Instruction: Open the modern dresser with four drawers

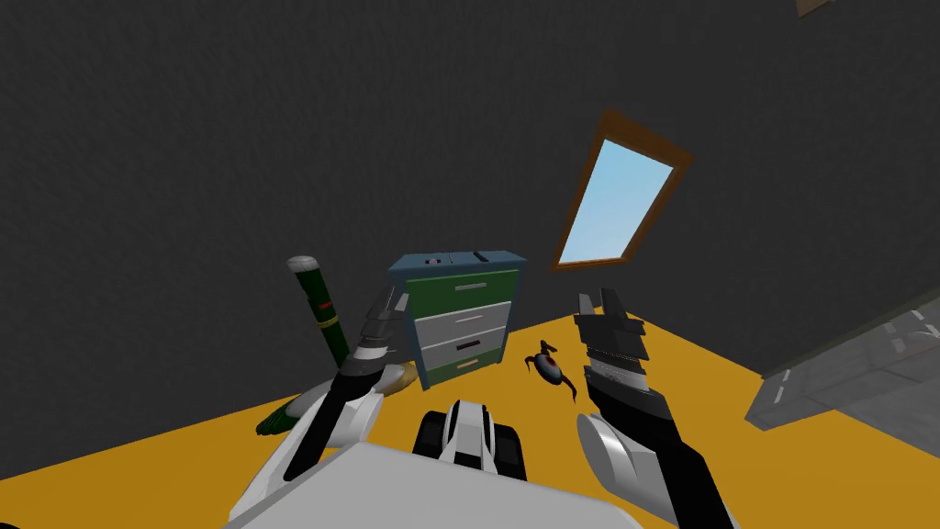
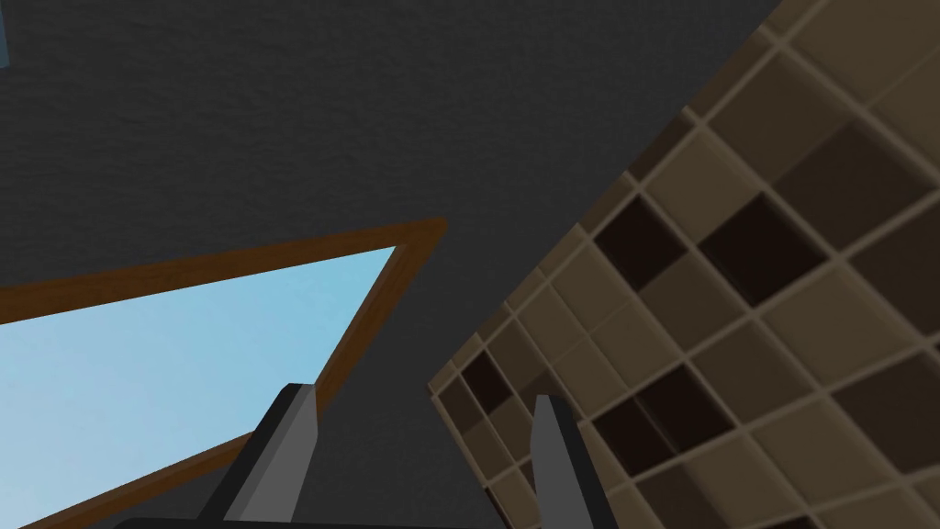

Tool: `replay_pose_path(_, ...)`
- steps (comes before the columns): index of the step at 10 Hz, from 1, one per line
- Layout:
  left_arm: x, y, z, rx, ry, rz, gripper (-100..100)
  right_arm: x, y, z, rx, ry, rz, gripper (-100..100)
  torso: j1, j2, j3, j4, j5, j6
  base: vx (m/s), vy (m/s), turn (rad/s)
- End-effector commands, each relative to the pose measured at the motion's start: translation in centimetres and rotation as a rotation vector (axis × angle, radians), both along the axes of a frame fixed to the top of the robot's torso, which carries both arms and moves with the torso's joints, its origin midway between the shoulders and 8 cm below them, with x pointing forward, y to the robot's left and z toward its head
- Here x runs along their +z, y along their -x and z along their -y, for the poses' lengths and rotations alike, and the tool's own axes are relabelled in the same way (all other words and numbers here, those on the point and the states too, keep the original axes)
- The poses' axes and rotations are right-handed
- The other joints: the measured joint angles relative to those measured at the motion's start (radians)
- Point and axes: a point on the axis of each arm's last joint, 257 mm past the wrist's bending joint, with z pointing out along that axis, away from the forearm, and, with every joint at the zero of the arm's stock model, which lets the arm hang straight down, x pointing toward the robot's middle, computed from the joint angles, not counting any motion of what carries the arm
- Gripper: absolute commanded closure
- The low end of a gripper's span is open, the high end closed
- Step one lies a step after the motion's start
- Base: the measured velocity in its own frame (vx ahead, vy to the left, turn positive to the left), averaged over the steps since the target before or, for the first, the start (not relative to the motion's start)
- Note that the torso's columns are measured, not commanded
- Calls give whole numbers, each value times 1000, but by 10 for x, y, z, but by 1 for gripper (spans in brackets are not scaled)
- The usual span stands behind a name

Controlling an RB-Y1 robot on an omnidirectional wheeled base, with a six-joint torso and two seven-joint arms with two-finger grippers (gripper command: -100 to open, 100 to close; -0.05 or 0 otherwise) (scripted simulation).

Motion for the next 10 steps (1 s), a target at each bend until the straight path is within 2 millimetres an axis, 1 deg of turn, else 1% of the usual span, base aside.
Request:
replay_pose_path(1,-9,-7,-7,5,-9,-56,-100,0,0,0,0,0,0,0,1,0,0,0,0,0,77,-109,50)
replay_pose_path(4,-17,-12,-16,19,1,-109,-100,0,0,0,0,0,0,0,4,3,2,1,1,0,50,-95,39)
replay_pose_path(9,-32,-19,-32,54,41,-189,-100,0,0,0,0,0,0,0,2,2,1,0,1,0,60,-92,44)
replay_pose_path(10,-38,-22,-38,67,59,-218,-100,0,0,0,0,0,0,0,4,2,1,1,1,0,51,-105,53)
